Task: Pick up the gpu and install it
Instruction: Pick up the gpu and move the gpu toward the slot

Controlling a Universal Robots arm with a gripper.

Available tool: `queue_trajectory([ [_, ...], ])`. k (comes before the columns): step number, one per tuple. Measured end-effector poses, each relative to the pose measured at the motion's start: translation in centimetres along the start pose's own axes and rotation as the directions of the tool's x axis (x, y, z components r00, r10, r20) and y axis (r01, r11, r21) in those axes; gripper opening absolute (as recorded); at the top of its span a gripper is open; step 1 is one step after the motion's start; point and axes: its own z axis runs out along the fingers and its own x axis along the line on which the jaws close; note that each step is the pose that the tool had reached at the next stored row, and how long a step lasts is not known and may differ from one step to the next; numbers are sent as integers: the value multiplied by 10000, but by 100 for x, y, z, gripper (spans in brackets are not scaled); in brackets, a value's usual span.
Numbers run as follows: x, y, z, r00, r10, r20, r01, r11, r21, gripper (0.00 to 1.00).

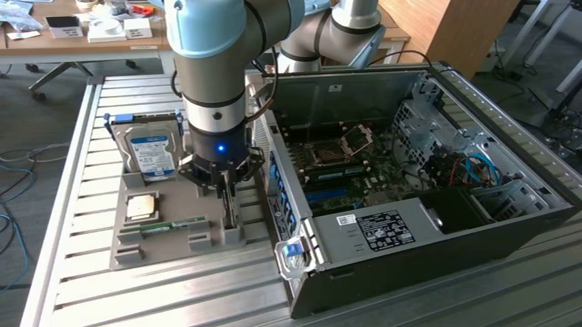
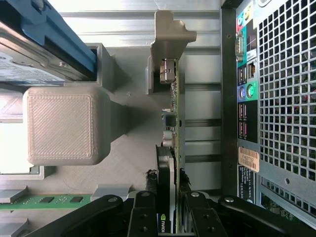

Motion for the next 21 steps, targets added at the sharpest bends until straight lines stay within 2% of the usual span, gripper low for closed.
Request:
queue_trajectory([
  [4,-1,1,-9,10000,-1,3,1,10000,-4,27],
  [9,-3,6,-115,10000,-3,1,3,10000,0,27],
  [14,-6,14,-274,10000,-4,1,4,10000,0,27],
  [21,-13,29,-556,10000,-4,2,4,10000,-1,27],
])
